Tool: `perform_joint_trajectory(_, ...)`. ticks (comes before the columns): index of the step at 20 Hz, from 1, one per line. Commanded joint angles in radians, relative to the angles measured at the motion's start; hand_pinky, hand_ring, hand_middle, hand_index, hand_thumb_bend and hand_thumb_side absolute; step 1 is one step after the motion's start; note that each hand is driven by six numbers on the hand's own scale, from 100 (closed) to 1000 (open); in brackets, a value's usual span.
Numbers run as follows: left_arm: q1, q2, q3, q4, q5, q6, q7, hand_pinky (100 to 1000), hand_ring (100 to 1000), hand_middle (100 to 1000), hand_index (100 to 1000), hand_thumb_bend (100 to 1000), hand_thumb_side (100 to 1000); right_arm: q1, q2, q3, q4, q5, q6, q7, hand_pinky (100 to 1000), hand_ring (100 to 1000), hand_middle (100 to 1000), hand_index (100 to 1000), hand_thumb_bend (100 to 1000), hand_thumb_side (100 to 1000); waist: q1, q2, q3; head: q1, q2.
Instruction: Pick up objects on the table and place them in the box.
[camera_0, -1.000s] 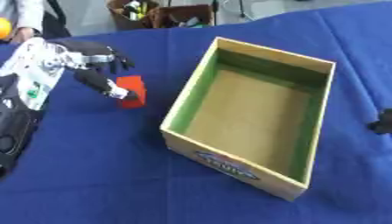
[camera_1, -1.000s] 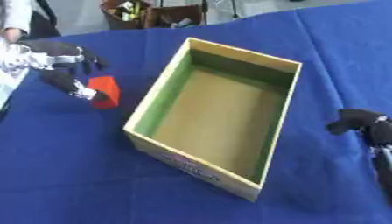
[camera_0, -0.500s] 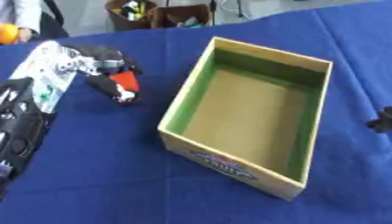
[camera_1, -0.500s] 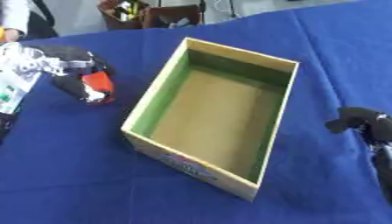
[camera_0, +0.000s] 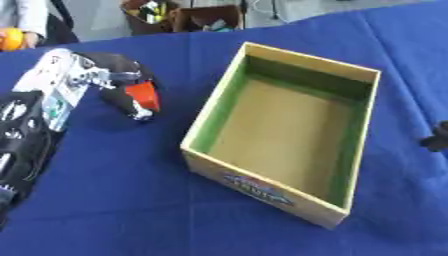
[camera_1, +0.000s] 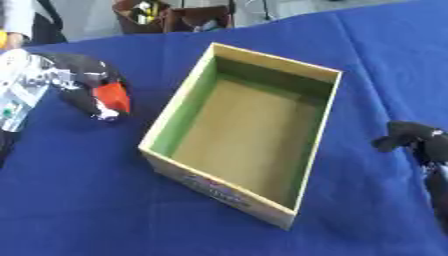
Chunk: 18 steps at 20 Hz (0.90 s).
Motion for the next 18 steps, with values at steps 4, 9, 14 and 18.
perform_joint_trajectory(4, -0.019, 0.016, 0.006, -0.007, 0.005, -0.020, -0.045, 546, 733, 828, 978, 506, 732, -0.005, -0.001, -0.002, -0.020, -0.006, 0.004, -0.001, 924, 682, 527, 778, 100, 996, -0.007, -0.019, 0.003, -0.001, 0.002)
perform_joint_trajectory(9, -0.018, 0.016, 0.007, -0.009, -0.002, -0.010, -0.049, 547, 733, 825, 983, 506, 734, -0.004, 0.000, -0.002, -0.020, -0.006, 0.004, -0.002, 924, 682, 527, 778, 100, 996, -0.008, -0.019, 0.004, -0.002, 0.002)
perform_joint_trajectory(14, -0.017, 0.026, 0.017, -0.026, -0.019, 0.019, -0.038, 543, 733, 806, 1000, 525, 772, -0.001, 0.003, 0.002, -0.020, -0.004, 0.010, 0.004, 926, 683, 526, 776, 100, 1000, -0.010, -0.020, 0.013, -0.006, 0.008)
perform_joint_trajectory(18, -0.016, 0.034, 0.018, -0.031, -0.055, 0.049, -0.043, 557, 741, 813, 999, 540, 784, 0.000, 0.005, 0.004, -0.020, -0.004, 0.010, 0.007, 927, 683, 526, 776, 100, 1000, -0.011, -0.020, 0.015, -0.007, 0.009)
